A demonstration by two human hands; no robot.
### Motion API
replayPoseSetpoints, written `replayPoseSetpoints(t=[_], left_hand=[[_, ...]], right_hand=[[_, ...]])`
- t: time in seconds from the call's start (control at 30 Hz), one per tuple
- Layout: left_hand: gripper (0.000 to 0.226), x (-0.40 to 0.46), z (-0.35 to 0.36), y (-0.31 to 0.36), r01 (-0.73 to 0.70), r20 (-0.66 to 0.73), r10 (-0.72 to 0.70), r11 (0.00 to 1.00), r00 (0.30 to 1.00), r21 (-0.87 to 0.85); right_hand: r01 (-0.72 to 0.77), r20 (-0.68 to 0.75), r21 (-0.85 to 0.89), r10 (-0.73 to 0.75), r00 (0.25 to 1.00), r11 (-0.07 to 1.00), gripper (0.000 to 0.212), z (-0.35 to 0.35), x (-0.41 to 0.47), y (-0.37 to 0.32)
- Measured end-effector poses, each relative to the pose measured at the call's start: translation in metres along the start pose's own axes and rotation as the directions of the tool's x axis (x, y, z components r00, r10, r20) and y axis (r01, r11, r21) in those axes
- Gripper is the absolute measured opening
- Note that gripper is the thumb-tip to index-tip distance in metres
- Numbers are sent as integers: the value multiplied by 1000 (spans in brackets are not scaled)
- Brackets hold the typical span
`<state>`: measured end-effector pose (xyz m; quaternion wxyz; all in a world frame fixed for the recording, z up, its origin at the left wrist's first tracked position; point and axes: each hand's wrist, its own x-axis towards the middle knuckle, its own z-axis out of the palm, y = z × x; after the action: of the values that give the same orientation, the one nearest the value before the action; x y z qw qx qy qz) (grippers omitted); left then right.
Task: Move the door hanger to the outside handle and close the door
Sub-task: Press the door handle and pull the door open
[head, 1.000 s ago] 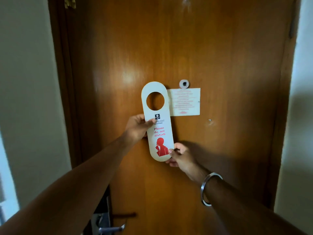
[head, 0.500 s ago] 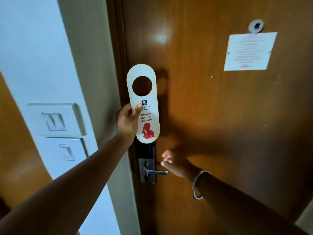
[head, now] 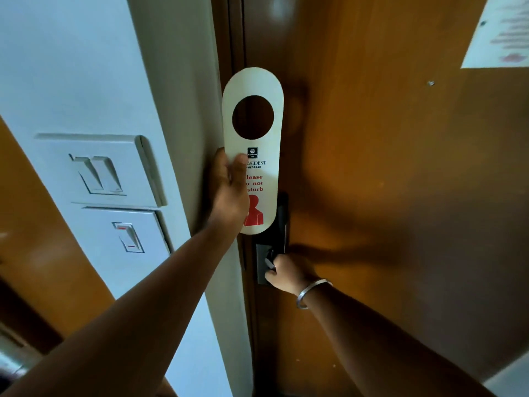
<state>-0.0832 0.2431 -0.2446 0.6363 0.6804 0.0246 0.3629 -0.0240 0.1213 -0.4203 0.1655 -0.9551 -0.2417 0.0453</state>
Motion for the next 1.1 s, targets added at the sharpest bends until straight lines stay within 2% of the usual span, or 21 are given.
replayPoseSetpoints(t=[0.13, 0.4, 0.63, 0.77, 0.93, 1.1], left_hand=[[29, 4, 1, -2, -4, -11, 4, 999, 1000, 32], [24, -4, 0, 3, -17, -61, 19, 999, 998, 45], [24, -33, -8, 11, -58, -46, 63, 992, 997, 109], [13, -56, -17, 19, -117, -58, 127, 981, 990, 155], [29, -90, -40, 31, -177, -54, 197, 952, 979, 250], [19, -122, -73, 39, -204, 11, 206, 957, 978, 208]], right_hand=[[-50, 23, 180, 47, 999, 982, 26, 18, 3, 9], [-28, -24, 220, 34, 999, 975, 25, 24, 6, 9], [-15, -26, 216, 21, 999, 976, 27, 19, -17, 4], [16, -40, 187, -8, 999, 982, 25, 21, -35, 3], [60, -18, 156, -58, 998, 986, 25, 24, -61, 1], [88, -50, 60, -85, 995, 994, 36, 22, -96, -6]])
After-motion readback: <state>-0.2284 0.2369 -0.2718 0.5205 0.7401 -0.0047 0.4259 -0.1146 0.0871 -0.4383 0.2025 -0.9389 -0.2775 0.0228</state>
